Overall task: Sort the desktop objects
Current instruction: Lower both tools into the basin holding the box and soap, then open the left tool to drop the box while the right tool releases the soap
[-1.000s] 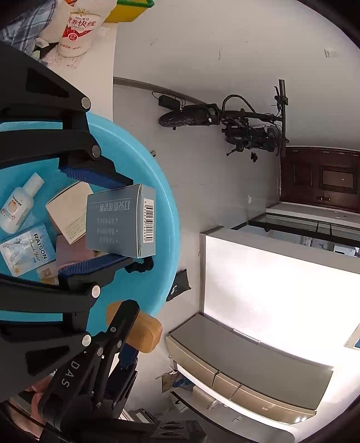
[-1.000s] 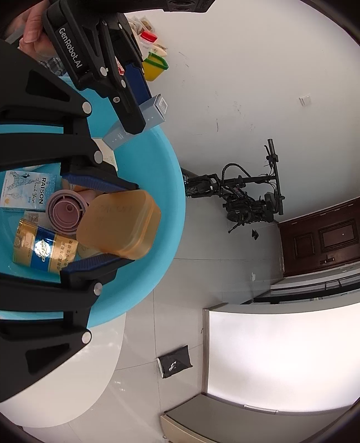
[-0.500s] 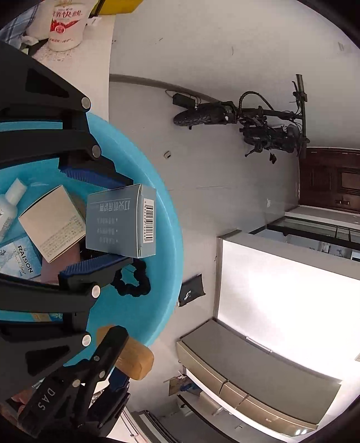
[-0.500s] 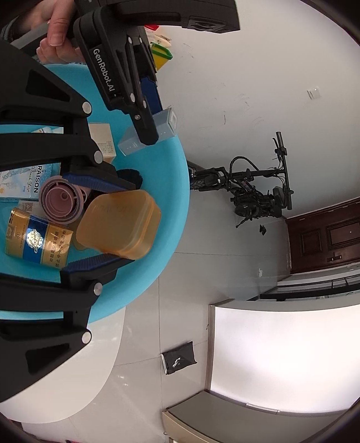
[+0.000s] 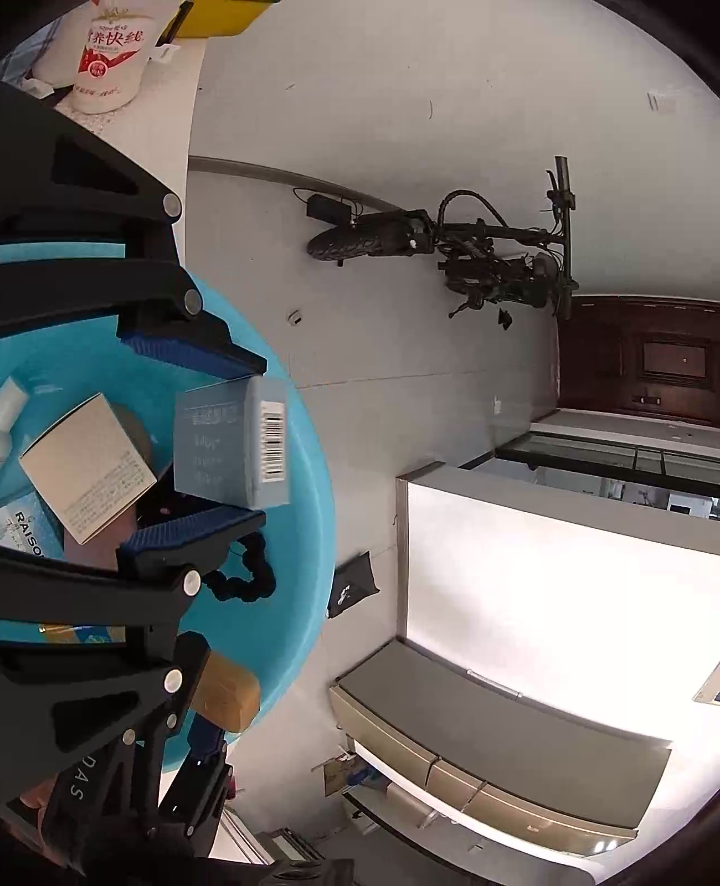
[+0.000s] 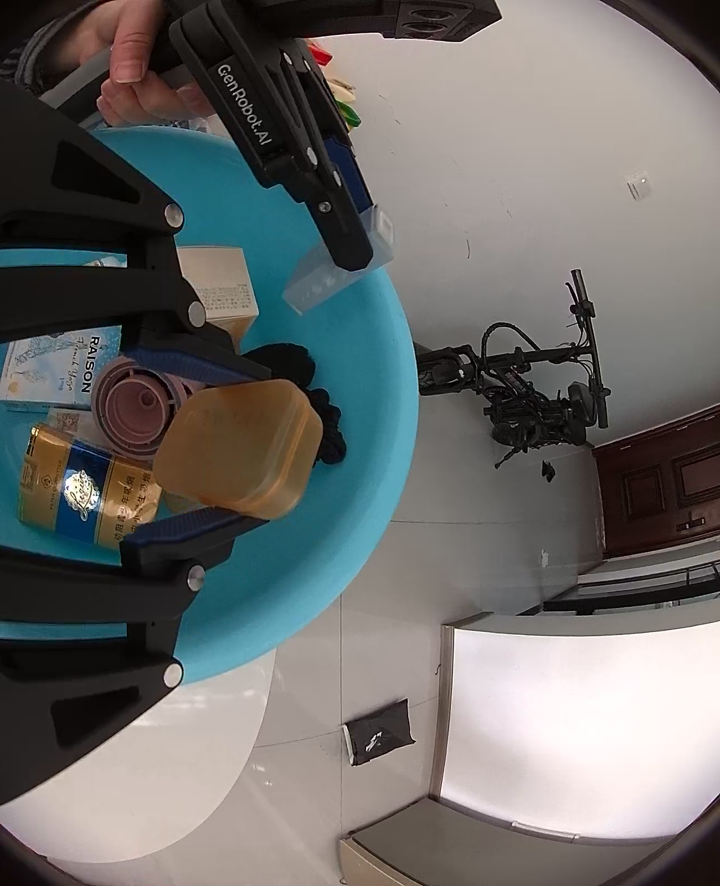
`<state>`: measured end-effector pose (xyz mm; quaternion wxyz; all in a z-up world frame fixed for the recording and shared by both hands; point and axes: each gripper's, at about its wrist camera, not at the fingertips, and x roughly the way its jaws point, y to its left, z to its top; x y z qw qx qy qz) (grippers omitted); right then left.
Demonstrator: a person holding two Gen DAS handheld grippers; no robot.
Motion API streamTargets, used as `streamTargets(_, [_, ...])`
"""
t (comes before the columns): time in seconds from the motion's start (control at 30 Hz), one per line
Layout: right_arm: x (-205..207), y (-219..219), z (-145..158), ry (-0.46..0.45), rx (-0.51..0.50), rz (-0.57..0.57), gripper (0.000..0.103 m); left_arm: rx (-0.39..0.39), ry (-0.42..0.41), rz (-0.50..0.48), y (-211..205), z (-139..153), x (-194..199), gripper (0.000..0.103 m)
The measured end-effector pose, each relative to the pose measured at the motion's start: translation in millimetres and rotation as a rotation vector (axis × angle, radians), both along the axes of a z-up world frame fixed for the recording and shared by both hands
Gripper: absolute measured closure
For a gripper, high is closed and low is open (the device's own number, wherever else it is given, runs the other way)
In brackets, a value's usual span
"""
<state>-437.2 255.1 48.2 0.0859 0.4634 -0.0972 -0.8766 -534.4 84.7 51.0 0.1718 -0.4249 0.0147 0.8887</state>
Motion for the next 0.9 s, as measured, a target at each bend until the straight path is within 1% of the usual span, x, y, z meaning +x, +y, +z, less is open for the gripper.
streamTargets(0.1, [1.3,-2.5,1.2,0.01,0.027,0.001,0.062,-0.018,0.009,0.011,-0.7,5.1,4.0,0.054])
streamTargets(0.23, [4.0,-1.9,3.7,0.017,0.027,0.002,0.062,-0.008,0.009,0.015,-4.1,11.6,10.5,0.053])
streamTargets(0.3, [4.5,-2.3,5.0,0.018,0.034,0.002,0.062,-0.008,0.009,0.015,-5.1,12.9,13.2,0.05])
streamTargets(0.33, [4.7,-2.1,5.8,0.019,0.035,0.001,0.062,-0.005,0.009,0.017,-5.7,13.2,13.8,0.043])
streamTargets(0.37, [4.6,-2.1,6.5,0.02,0.035,0.0,0.062,0.0,0.009,0.02,-6.9,13.4,14.9,0.04])
streamTargets(0.63, [7.5,-2.5,15.6,0.04,0.082,0.008,0.062,0.02,-0.02,0.027,-13.0,9.1,23.1,0.039])
streamTargets(0.7, [6.2,-1.8,15.8,0.041,0.085,0.006,0.062,0.017,-0.023,0.026,-13.1,8.6,25.3,0.036])
streamTargets(0.73, [5.3,-1.3,15.2,0.04,0.087,0.003,0.062,0.01,-0.022,0.028,-12.6,8.2,26.9,0.033])
streamTargets(0.83, [0.3,-3.2,10.6,0.032,0.094,-0.001,0.062,-0.065,-0.033,0.059,-8.7,6.6,32.8,0.031])
streamTargets(0.9, [-3.5,-7.5,6.4,0.025,0.116,0.001,0.062,-0.069,-0.029,0.038,-5.9,6.2,36.9,0.027])
